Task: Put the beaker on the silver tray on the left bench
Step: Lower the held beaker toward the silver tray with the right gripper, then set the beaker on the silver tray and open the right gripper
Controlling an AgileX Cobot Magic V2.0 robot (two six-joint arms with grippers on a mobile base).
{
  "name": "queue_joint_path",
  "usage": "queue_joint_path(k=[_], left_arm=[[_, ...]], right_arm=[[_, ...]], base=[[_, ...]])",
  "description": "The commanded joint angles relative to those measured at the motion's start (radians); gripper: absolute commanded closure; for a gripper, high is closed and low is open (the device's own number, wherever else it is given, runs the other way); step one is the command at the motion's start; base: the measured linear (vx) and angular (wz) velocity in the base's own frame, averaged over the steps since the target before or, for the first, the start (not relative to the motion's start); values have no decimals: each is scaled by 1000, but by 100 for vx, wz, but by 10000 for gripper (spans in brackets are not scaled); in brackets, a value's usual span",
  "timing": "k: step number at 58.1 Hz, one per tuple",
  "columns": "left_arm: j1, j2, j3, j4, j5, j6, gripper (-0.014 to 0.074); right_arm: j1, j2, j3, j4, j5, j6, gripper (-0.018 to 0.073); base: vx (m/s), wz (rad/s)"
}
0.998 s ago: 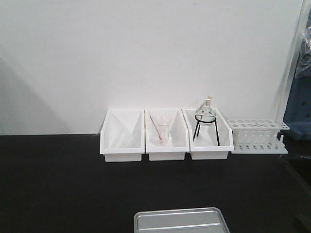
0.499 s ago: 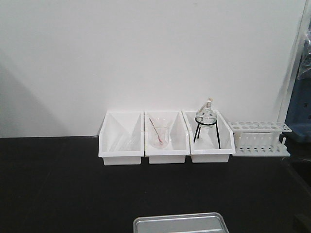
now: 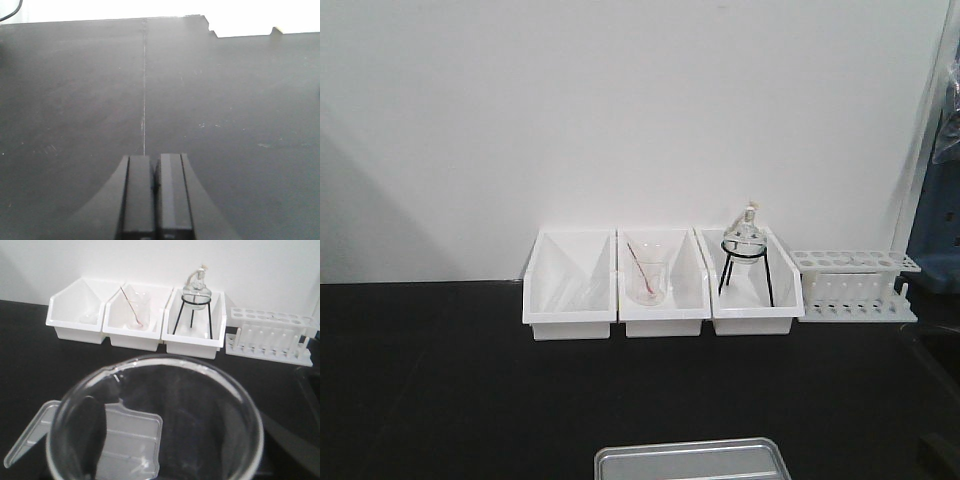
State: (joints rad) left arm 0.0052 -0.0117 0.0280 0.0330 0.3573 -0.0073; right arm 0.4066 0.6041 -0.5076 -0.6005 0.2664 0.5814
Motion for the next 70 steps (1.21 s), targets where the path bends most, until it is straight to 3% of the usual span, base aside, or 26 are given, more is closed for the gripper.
queue_joint_path(k=[1,16,27,33,40,54,70], left_arm=[[-6,-16,28,-2,-77,-1,595],[-6,-16,28,-2,-77,-1,595],[-6,-16,28,-2,-77,-1,595],[-6,-16,28,-2,-77,-1,595],[-6,-16,28,-2,-77,-1,595],[-6,-16,28,-2,-77,-1,595],[-6,-16,28,-2,-77,-1,595]], right_arm=[[-3,43,-32,-26,-170,-6,567],[-10,456,-32,-54,-561,-27,564],[-102,834,-38,-8,-1101,-153,564],[-138,1016,-62,75,-1294,-232,564],[-143,1157,-125,117,-1342,-272,564],[-140,1315,-268,77,-1303,-268,563],[-140,1438,-304,15,-1300,-288,563]], base=[[0,0],[0,0],[0,0],[0,0],[0,0],[0,0],[0,0]])
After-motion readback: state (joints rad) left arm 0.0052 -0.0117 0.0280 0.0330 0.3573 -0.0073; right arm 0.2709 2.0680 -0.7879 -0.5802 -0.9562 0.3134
